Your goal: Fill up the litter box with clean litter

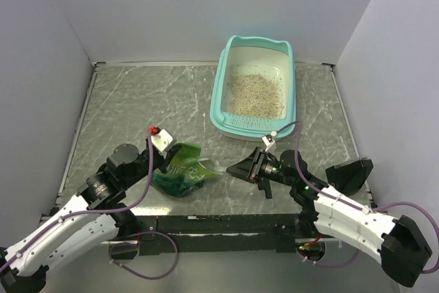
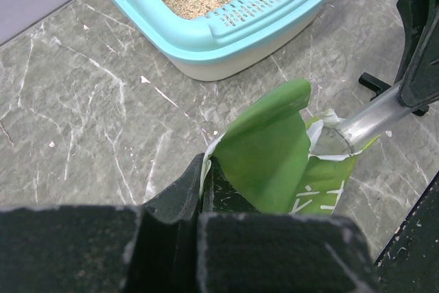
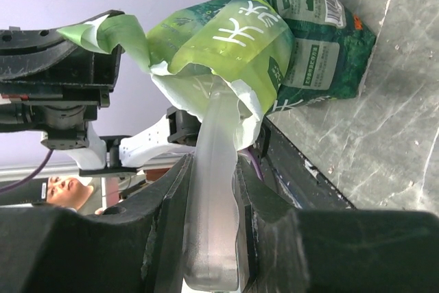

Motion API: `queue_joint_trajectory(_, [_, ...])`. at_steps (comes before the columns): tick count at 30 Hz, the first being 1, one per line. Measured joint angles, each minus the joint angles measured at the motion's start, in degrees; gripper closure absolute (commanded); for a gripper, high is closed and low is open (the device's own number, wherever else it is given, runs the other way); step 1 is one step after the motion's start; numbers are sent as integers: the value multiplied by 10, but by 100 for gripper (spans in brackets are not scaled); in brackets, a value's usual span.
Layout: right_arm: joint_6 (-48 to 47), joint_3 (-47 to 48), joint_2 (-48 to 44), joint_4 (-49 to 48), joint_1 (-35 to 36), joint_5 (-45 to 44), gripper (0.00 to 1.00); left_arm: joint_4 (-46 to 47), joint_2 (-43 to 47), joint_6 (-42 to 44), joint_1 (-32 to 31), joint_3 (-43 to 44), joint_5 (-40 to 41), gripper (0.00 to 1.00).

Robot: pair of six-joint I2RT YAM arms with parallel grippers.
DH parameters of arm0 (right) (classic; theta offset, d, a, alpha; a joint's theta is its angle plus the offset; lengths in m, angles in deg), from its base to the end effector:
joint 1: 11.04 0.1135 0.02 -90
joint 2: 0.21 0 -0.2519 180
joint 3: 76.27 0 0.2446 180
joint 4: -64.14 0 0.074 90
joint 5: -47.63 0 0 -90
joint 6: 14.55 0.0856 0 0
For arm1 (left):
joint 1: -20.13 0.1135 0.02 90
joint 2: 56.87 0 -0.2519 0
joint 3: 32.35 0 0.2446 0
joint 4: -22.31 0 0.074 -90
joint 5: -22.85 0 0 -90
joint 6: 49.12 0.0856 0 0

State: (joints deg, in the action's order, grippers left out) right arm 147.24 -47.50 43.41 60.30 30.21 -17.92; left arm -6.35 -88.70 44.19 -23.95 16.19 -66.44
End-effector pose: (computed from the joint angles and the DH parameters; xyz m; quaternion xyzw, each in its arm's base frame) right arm 0.1444 0.1738 0.1956 0.0687 0.7630 0.6086 0.2066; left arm 0.1418 -0.1359 0.2836 0.3086 0.7129 -0.2148 0.5919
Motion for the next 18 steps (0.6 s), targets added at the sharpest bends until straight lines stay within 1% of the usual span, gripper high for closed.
queue_joint_trajectory(5, [8,-50,-8,-79,0,-6,100,0,0,0,0,0,0,99])
queue_joint_trajectory(7, [10,-63,-21,-94,0,-9,100,0,1,0,0,-2,0,99])
queue_joint_trajectory(12, [10,-81,-70,-91,0,-15,100,1,1,0,0,-3,0,99])
queue_joint_trajectory(18, [10,-87,-126,-57,0,-23,100,1,1,0,0,-3,-1,99])
